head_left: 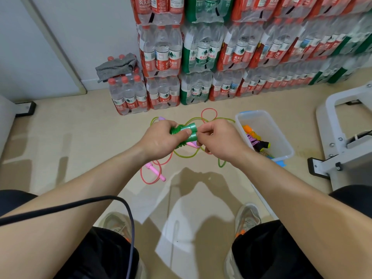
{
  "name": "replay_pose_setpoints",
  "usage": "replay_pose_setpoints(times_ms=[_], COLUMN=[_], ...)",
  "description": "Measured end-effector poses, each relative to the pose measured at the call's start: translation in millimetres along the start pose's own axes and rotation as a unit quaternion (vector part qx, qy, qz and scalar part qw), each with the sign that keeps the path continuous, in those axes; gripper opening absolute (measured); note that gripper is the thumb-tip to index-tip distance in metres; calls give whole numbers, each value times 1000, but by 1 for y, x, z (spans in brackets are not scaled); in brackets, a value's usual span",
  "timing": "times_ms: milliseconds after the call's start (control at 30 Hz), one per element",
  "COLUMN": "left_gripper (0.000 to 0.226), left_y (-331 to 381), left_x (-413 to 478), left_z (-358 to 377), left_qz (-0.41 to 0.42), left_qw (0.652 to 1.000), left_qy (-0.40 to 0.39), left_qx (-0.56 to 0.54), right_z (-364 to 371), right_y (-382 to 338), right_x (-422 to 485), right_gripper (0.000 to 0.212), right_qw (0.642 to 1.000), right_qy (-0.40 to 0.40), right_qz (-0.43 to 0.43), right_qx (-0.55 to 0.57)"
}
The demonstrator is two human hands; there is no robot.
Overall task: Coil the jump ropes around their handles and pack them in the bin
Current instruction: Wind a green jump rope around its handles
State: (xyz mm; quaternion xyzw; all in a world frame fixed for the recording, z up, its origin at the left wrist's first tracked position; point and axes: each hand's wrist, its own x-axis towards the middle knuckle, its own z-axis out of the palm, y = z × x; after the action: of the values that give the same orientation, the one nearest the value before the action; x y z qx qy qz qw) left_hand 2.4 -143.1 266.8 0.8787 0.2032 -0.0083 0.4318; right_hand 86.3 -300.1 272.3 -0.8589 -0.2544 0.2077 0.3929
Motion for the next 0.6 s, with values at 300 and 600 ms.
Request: replay_pose_setpoints(times_ms=[300, 600], left_gripper=[40, 49], left_y=[0, 0], left_x=[-1, 1], left_z=[7, 7], left_qz=[-23, -77], left_qw=[999, 997], left_qy=[30, -9], left_qx=[13, 7], right_z=[12, 16], right_y=[6, 5], right_x=[-5, -7], right_gripper=[19, 16], right_qw=[934, 869], right_qy=[139, 164], right_qz=[-160, -229], right_qx=[-289, -407])
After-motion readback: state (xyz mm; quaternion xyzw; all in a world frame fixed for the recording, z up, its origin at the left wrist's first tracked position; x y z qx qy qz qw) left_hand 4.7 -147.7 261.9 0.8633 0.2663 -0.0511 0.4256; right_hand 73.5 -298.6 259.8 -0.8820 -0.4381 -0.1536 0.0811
